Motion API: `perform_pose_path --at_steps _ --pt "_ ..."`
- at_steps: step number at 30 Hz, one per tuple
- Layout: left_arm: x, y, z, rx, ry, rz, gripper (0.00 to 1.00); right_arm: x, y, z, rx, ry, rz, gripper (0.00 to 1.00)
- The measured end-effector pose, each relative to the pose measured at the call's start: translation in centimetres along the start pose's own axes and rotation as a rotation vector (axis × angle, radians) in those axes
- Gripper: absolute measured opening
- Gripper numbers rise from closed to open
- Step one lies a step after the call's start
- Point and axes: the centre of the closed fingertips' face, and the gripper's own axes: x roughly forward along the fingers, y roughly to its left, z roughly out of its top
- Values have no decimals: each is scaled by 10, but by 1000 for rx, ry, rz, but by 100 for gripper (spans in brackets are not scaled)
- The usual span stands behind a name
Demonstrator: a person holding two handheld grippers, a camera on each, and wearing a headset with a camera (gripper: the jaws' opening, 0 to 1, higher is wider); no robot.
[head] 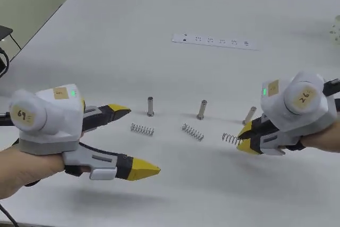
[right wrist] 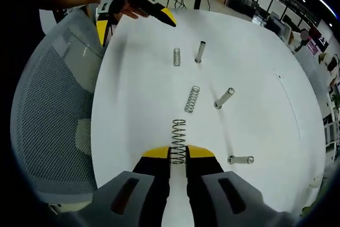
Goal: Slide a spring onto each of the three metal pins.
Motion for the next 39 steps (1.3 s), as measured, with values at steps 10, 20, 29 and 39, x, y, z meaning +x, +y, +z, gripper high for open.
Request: perform_pose_path --at_steps 10,20,29,39 --pt "30 -12 12 41 -3 -74 80 0 13 21 -45 -23 32 8" --pt "53 -24 14 62 -2 -129 65 -1 25 35 -99 -33 52 8" --pt "73 -38 16 111 4 -163 49 -2 34 42 -129 -36 66 8" --pt "88 -55 23 132 -20 -213 34 -8 39 44 -154 -41 71 8"
